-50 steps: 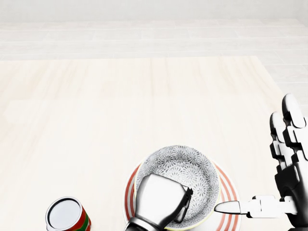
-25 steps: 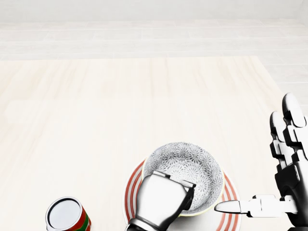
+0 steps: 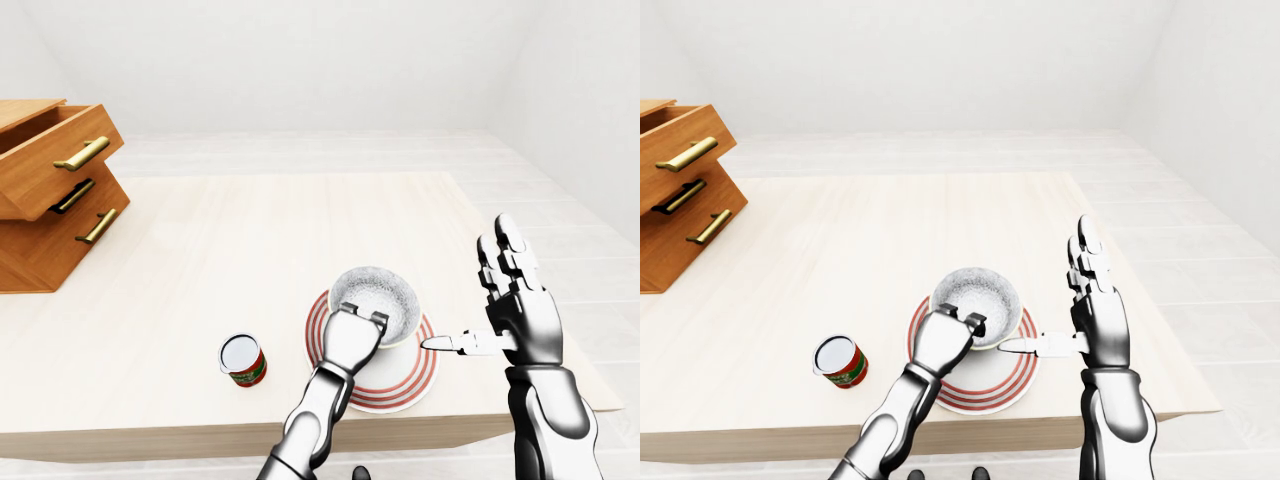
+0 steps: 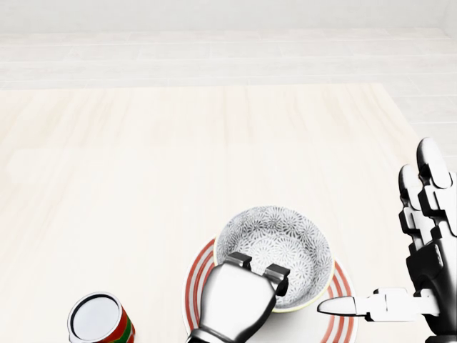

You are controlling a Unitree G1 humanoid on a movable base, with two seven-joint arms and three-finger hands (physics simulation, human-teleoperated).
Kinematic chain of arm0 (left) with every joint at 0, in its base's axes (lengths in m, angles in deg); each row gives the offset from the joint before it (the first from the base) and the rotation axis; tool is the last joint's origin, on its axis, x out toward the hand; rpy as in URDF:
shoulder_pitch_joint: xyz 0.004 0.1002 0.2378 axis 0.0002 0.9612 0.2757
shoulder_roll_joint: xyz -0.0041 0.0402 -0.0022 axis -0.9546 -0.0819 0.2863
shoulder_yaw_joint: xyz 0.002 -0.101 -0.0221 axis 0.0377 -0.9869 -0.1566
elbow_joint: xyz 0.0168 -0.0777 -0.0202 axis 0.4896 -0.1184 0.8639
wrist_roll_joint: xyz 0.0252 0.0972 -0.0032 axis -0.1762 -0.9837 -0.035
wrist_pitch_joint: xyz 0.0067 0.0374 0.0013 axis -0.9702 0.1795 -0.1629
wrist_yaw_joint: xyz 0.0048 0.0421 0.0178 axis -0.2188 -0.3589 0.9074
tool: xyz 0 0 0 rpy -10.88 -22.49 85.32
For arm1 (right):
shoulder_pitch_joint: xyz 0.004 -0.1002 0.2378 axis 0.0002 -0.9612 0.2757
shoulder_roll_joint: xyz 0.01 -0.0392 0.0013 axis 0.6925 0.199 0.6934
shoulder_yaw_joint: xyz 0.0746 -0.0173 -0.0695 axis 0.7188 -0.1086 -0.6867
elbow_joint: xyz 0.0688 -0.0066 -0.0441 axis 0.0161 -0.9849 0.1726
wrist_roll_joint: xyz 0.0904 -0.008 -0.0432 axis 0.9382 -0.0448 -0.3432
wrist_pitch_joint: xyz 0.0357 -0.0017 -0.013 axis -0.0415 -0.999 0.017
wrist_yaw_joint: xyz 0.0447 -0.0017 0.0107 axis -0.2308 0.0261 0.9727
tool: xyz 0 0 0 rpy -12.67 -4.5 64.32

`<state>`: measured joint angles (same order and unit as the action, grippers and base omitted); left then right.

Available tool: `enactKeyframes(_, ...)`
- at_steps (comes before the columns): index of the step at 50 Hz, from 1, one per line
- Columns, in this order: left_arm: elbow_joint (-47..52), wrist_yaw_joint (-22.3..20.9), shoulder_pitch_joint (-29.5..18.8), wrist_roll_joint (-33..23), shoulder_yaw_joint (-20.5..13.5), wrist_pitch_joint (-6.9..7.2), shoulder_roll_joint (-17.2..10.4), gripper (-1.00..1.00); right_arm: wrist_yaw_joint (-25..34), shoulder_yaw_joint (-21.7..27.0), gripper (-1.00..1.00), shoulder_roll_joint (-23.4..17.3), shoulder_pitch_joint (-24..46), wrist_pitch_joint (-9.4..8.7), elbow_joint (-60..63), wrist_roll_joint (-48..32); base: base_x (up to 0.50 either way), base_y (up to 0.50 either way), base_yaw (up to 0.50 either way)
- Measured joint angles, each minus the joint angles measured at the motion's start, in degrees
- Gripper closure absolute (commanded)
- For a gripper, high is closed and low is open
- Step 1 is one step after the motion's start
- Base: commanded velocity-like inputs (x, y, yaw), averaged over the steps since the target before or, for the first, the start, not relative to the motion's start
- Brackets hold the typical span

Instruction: Put the bowl on the plate.

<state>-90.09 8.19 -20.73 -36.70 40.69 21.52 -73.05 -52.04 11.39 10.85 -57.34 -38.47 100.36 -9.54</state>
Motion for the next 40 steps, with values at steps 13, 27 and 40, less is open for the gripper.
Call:
enactKeyframes(13, 1.3, -0.5, 0.5, -0.1, 0.3, 0.20, -0.1, -0.18, 0.0, 0.0, -1.00, -0.1, 0.0, 0.00, 0.0, 0.0, 0.00, 0.00, 0.00)
enactKeyframes(27, 4.0, -1.6, 1.4, -0.2, 1.0, 0.40, -0.5, -0.54, 0.1, 0.0, -1.00, -0.1, 0.1, 0.00, 0.4, -0.1, 0.00, 0.00, 0.00)
enactKeyframes(40, 5.6, -2.1, 2.0, -0.2, 1.4, 0.57, -0.9, -0.66, 0.1, -0.1, -1.00, -0.1, 0.1, 0.00, 0.1, -0.3, 0.00, 0.00, 0.00)
